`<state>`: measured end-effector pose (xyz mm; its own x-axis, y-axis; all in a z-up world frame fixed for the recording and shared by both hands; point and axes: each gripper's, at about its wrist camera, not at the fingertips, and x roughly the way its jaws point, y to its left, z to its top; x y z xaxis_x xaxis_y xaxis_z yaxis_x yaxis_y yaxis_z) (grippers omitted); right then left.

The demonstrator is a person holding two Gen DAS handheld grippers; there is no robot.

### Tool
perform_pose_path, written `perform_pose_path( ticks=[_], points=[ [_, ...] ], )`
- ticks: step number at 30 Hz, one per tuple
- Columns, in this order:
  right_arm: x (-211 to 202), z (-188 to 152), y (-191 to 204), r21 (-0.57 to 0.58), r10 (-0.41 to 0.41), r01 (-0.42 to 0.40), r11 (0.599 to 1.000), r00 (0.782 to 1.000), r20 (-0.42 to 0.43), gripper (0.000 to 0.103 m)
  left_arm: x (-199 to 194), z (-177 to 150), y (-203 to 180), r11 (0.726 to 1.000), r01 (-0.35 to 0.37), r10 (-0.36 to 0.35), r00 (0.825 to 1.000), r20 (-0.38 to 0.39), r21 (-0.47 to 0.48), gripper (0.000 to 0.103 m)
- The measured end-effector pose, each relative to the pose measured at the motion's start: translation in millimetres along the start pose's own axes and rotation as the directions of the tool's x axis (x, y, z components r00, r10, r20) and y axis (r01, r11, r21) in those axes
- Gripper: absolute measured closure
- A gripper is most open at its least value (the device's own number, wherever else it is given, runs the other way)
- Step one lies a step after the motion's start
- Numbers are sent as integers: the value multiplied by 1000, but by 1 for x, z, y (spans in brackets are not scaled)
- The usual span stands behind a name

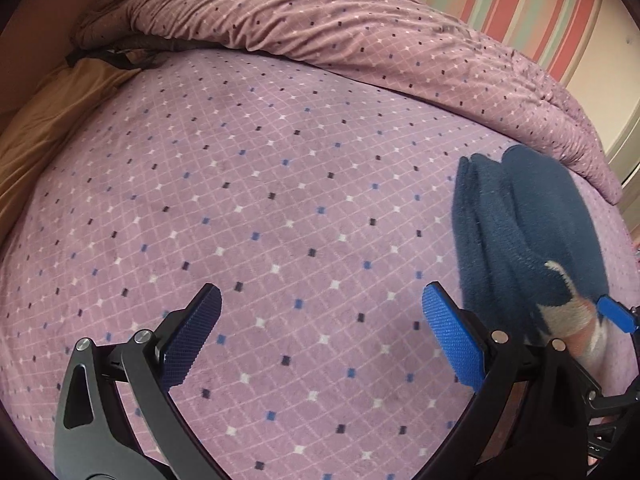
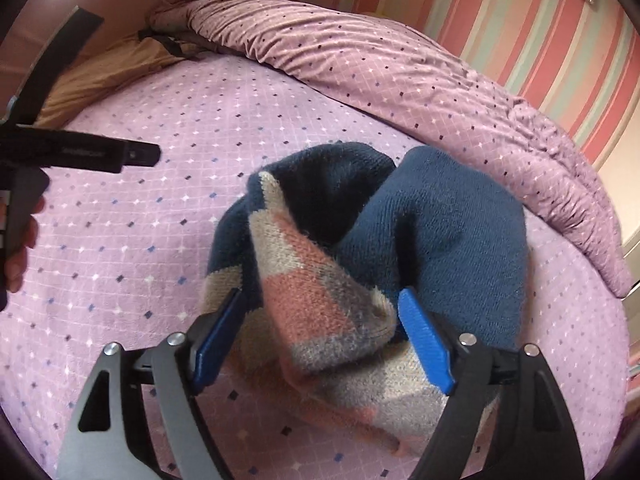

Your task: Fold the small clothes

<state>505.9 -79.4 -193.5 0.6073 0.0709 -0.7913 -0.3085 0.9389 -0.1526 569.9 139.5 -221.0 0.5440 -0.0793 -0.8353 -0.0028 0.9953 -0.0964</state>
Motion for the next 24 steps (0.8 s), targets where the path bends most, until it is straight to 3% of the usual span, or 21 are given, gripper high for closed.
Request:
perform_pose_path(
  ticks=[3, 5, 11, 16, 19, 24],
  points=[
    [-10, 1, -16, 40, 32, -33, 999, 999, 13, 23, -2, 5, -8, 1000, 24, -24, 1000, -4, 14, 3],
    [-21, 1, -35, 102, 77, -79, 992, 997, 33, 15, -8, 10, -15, 998, 52, -52, 999, -1, 24, 3],
    [-46, -6, -114, 337, 89, -120, 934, 990, 106, 11, -32, 33, -61, 973, 213, -214, 977, 8, 90, 3],
    [-44, -23, -164, 423, -40, 4, 906, 996, 77, 11, -33, 35, -126, 930, 285, -286, 958, -34, 232, 3],
    [-43, -33, -180, 443, -83, 51, 895, 995, 53, 11, -12, 28, -163, 892, 361, -337, 932, -130, 271, 3],
    [-47, -51, -196, 465, -120, 87, 881, 992, 42, 11, 24, 5, -206, 856, 409, -345, 907, -239, 316, 3]
  ],
)
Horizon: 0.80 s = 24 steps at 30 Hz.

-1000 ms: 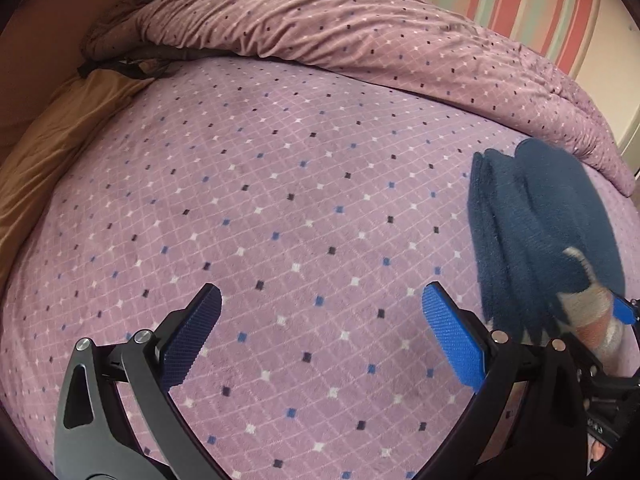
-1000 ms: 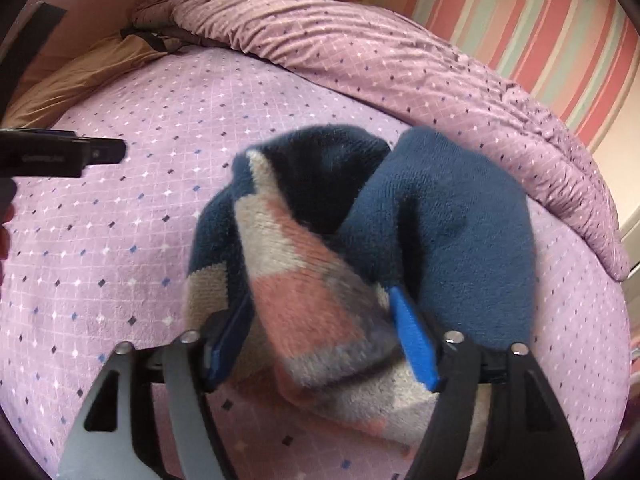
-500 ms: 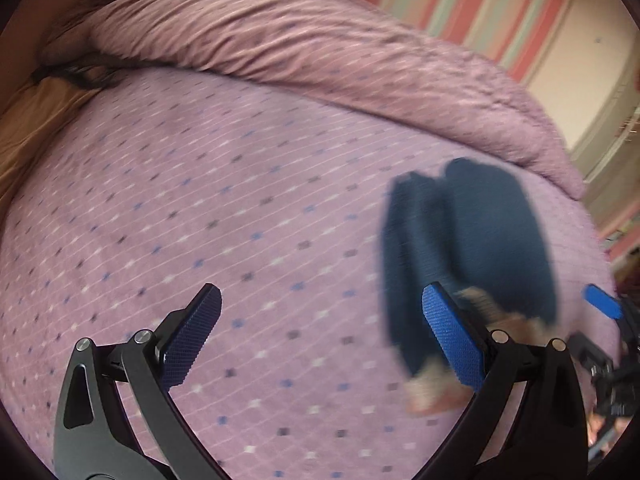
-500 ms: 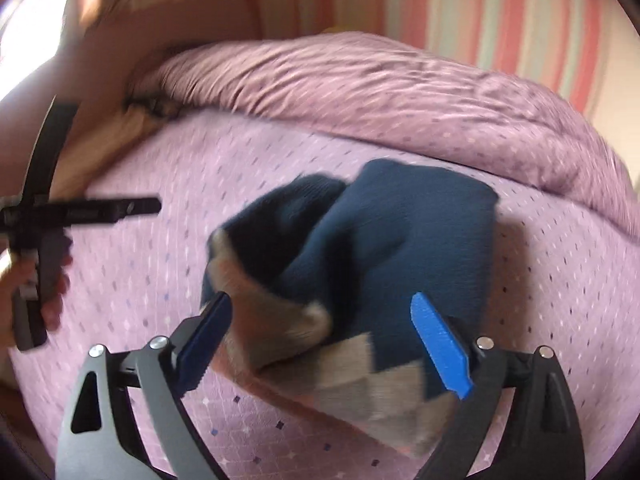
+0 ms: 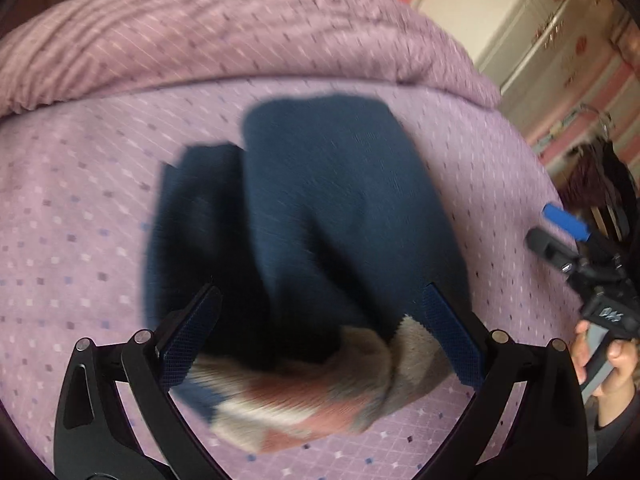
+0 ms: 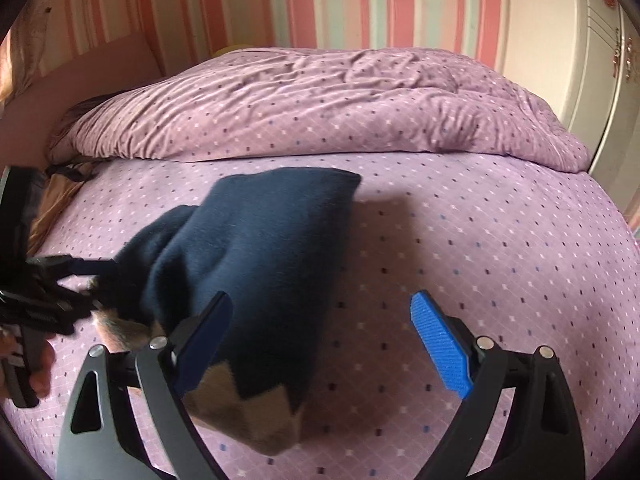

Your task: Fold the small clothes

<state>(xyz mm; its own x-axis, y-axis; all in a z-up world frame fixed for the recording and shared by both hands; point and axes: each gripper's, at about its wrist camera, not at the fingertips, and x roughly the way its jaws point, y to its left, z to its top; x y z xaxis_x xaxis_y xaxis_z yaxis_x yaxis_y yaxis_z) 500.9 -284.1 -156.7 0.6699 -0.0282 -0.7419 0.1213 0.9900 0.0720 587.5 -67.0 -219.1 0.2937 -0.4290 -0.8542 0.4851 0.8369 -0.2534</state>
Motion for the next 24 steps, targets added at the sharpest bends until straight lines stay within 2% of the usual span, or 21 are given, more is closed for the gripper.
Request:
perform_pose_path(
  ticks=[2, 4, 6, 7, 9, 11, 13, 19, 22, 24],
  points=[
    [0, -2, -5, 1, -3, 3, 1000, 1000, -6, 11, 17, -6, -5, 1000, -1, 1, 1000, -20, 7, 4],
    [1, -7, -9, 0, -6, 6, 1000, 1000, -9, 11, 31, -10, -5, 999, -49, 49, 998, -40, -1, 7],
    [3, -8, -11, 0, -3, 3, 1000, 1000, -11, 11, 42, -15, 0, 998, -44, 42, 997, -62, -36, 37],
    [3, -9, -12, 1, 3, -3, 1000, 1000, -10, 11, 45, -18, 5, 997, -39, 34, 997, -62, -70, 45],
    [6, -11, -14, 11, 40, -39, 999, 999, -19, 12, 42, -19, 13, 993, -18, 14, 999, -38, -117, 52],
    [9, -13, -16, 21, 73, -72, 997, 997, -29, 12, 40, -20, 21, 988, -2, -2, 1000, -26, -157, 63],
    [16, -16, -18, 45, 103, -101, 994, 993, -54, 12, 36, -23, 26, 984, -4, 3, 1000, -6, -180, 69],
    [32, -21, -26, 157, 231, -211, 965, 965, -125, 12, -4, -34, 23, 980, -11, 31, 995, 97, -200, 75],
    [27, -18, -24, 164, 243, -224, 961, 963, -113, 12, -23, -37, 17, 983, -43, 62, 993, 101, -178, 75],
    [25, -17, -21, 151, 227, -210, 966, 968, -105, 12, -29, -41, 25, 978, -48, 66, 994, 83, -204, 75]
  ],
)
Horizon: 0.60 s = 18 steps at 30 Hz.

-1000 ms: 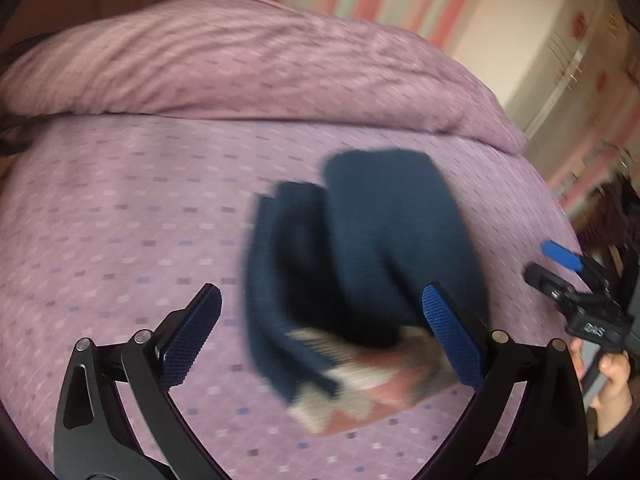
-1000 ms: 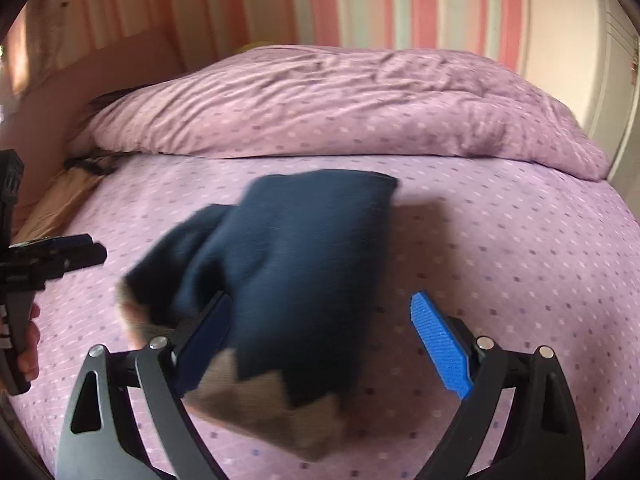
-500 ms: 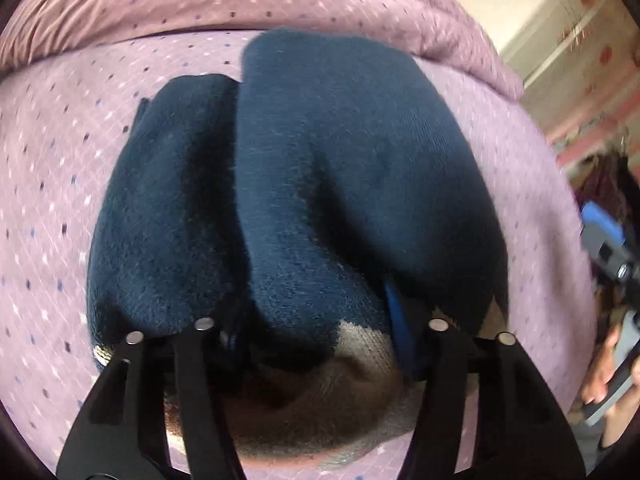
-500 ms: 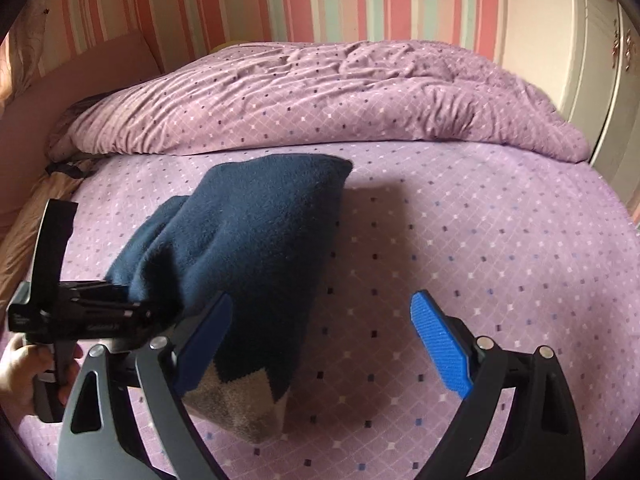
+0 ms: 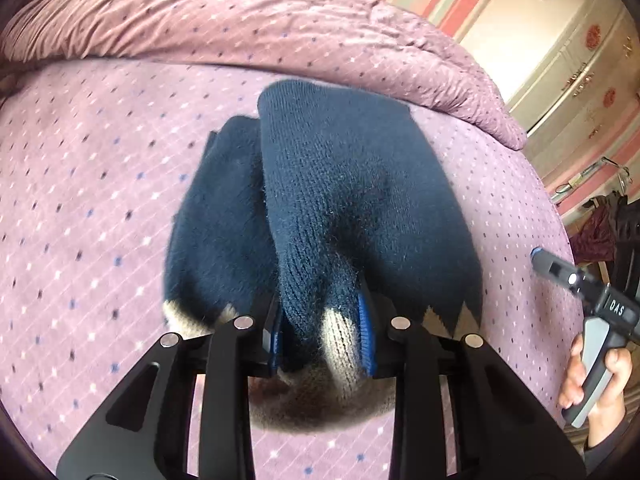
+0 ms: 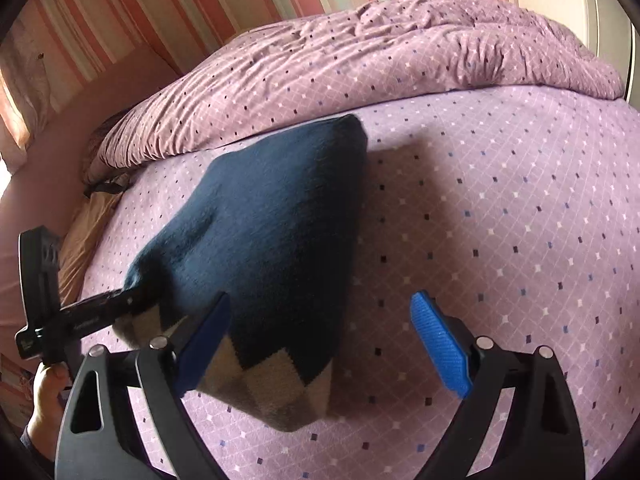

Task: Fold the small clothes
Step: 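Lower the folded sweater bundle onto the bed and open both tools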

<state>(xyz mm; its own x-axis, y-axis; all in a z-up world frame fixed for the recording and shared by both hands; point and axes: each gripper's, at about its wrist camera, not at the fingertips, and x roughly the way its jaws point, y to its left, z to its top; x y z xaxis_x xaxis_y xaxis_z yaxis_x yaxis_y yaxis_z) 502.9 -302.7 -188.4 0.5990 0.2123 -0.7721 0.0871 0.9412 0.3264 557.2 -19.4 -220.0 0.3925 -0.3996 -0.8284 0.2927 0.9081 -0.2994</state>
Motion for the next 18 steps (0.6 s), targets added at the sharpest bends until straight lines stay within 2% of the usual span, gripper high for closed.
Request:
perform_pose_path(
  ticks=[6, 9, 18],
  points=[
    [10, -7, 12, -48, -14, 13, 999, 1000, -27, 12, 13, -27, 43, 995, -38, 36, 999, -28, -91, 71],
    [16, -14, 18, -71, -31, 28, 997, 999, -31, 12, 21, -39, 65, 989, -9, 7, 1000, -15, -145, 58],
    [20, -19, 28, -112, -77, 73, 991, 997, -28, 12, 33, -39, 69, 992, 7, -3, 999, 33, -130, 43]
  ],
)
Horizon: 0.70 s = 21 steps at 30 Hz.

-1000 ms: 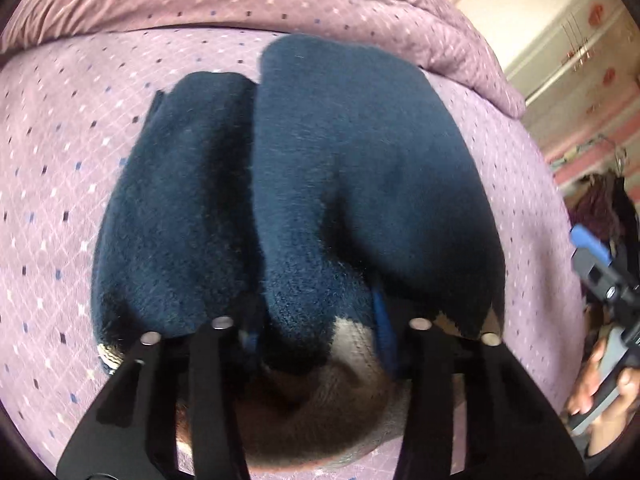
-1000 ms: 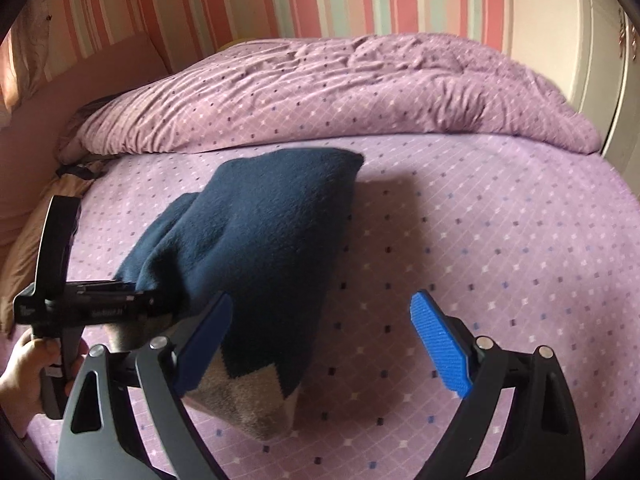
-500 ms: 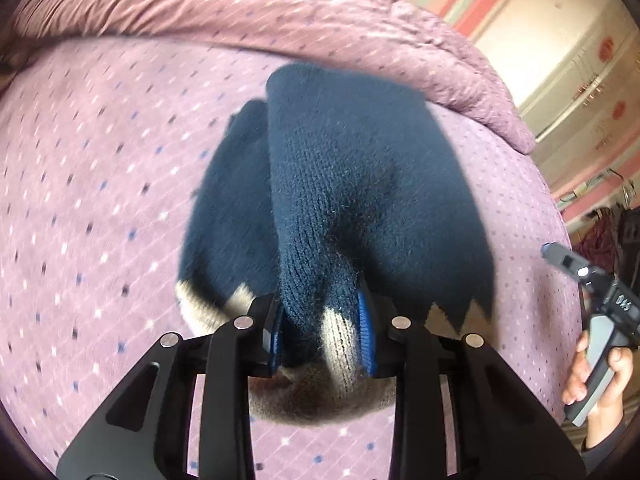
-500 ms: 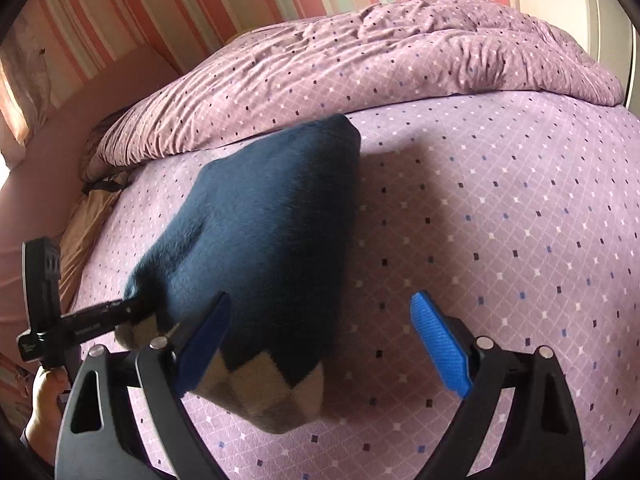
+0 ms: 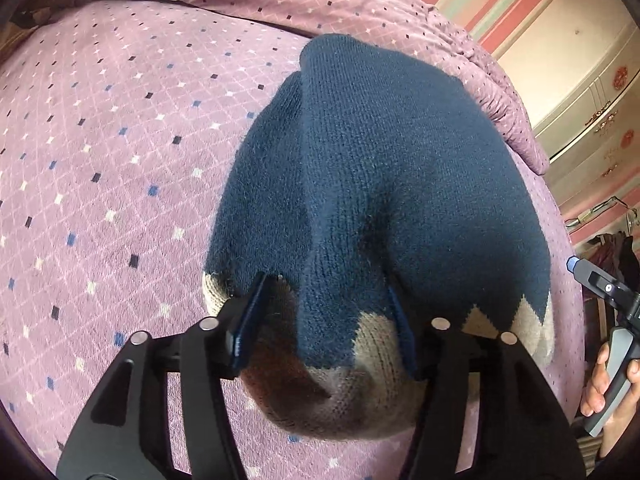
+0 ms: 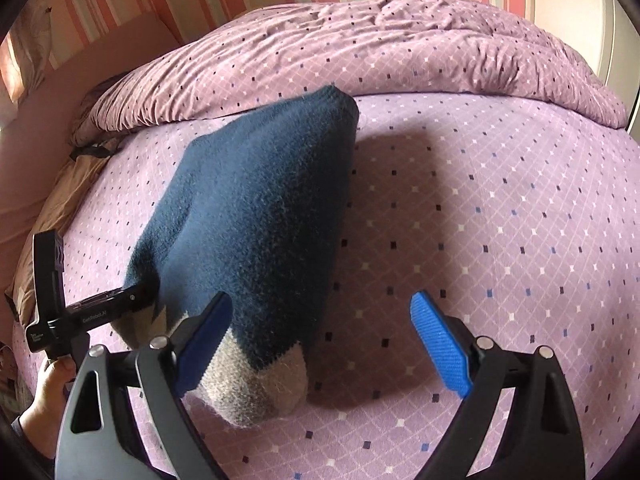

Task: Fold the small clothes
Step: 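Lower the folded sweater bundle onto the bed and open both tools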

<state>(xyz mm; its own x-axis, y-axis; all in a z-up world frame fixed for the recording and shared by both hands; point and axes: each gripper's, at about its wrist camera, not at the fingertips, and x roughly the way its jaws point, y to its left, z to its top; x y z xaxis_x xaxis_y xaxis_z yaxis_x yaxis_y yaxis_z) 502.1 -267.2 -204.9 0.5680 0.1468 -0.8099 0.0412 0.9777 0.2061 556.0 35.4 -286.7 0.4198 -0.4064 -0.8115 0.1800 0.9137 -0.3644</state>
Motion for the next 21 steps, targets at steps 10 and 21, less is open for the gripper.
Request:
perform_pose_path(
  ticks=[10, 21],
  points=[
    [-14, 13, 1, -38, -18, 20, 999, 999, 34, 11, -4, 16, -19, 996, -63, 65, 998, -27, 55, 8],
    [-18, 26, 13, -116, 7, 3, 993, 996, 87, 11, -62, 37, 7, 971, -236, 232, 970, 78, 38, 3]
  ],
)
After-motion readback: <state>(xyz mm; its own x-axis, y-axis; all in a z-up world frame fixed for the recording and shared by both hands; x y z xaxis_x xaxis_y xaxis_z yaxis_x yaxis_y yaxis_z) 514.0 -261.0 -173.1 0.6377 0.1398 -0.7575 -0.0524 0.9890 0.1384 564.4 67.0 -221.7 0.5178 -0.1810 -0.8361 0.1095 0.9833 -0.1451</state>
